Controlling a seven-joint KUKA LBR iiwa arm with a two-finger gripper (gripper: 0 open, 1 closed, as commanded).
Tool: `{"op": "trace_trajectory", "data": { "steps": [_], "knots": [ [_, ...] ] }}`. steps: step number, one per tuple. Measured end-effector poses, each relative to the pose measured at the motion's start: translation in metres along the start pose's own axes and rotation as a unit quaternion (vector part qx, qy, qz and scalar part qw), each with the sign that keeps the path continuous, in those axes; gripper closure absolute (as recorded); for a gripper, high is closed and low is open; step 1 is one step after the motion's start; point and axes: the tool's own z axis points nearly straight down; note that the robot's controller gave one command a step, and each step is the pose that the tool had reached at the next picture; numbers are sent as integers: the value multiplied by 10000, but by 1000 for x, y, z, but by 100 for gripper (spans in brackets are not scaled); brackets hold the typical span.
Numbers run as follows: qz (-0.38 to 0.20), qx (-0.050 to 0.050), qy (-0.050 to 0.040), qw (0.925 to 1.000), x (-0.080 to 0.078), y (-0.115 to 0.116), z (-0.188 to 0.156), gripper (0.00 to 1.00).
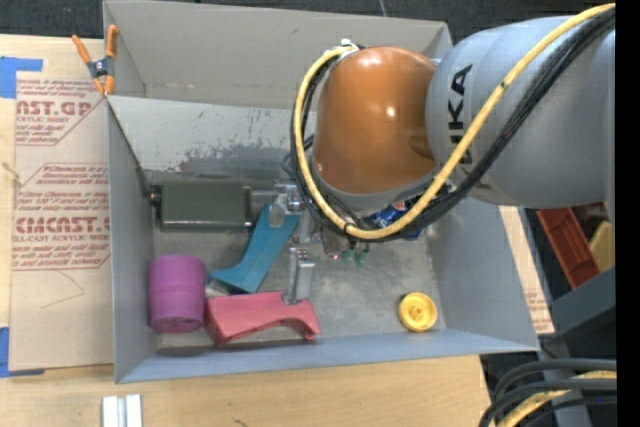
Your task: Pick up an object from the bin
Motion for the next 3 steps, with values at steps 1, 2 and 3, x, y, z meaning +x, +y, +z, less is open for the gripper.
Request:
{"op": "trace_trajectory", "data": {
  "steps": [1, 2, 3],
  "knots": [
    [6, -6, -39, 10000, -2, -1, -5, 0],
    [-110, -12, -59, 9999, 6, -9, 41, 0],
    [-729, -2, -37, 9973, 5, -1, 89, 0]
  ]
}}
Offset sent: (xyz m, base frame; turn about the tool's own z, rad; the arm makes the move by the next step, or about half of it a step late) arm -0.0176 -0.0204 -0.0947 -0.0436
